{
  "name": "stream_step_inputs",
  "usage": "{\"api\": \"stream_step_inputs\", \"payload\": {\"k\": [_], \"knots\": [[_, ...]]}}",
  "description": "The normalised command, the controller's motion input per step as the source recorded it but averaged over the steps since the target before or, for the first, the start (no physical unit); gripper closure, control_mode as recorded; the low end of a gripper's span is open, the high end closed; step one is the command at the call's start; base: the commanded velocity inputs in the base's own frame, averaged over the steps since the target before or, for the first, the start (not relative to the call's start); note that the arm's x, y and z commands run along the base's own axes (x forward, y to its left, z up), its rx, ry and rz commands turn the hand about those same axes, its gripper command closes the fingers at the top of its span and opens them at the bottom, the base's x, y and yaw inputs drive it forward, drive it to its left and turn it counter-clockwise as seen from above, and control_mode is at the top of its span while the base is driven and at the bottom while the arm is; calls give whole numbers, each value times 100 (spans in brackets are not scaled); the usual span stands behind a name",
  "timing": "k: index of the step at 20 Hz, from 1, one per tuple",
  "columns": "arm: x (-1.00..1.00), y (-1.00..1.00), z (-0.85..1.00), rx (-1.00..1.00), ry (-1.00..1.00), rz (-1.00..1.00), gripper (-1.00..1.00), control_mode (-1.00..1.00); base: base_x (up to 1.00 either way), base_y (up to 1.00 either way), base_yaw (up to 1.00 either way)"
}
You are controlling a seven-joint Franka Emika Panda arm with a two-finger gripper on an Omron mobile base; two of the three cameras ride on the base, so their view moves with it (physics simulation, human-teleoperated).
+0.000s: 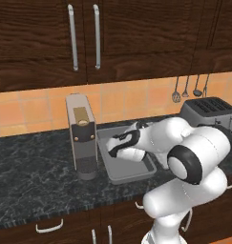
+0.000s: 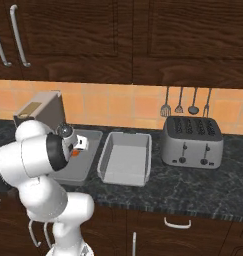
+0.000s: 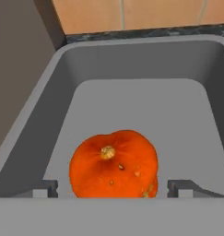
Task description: Place one squash and one steak in each tupperware on the nearby counter, to pack two identical lunches.
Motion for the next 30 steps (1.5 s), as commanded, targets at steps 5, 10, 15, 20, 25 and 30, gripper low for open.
{"api": "stream_step_inputs", "payload": {"k": [5, 10, 15, 20, 25, 30], "knots": [[-24, -27, 90, 0, -2, -2, -100, -100, 0, 0, 0], [-14, -28, 100, 0, 0, -3, -100, -100, 0, 0, 0], [-43, -17, 100, -2, 14, -5, -100, -100, 0, 0, 0], [-96, -41, 66, -6, 13, 0, -100, -100, 0, 0, 0], [-100, -32, 31, -1, 6, 0, -100, -100, 0, 0, 0], [-100, -14, 6, -2, 0, -2, -100, -100, 0, 0, 0]]}}
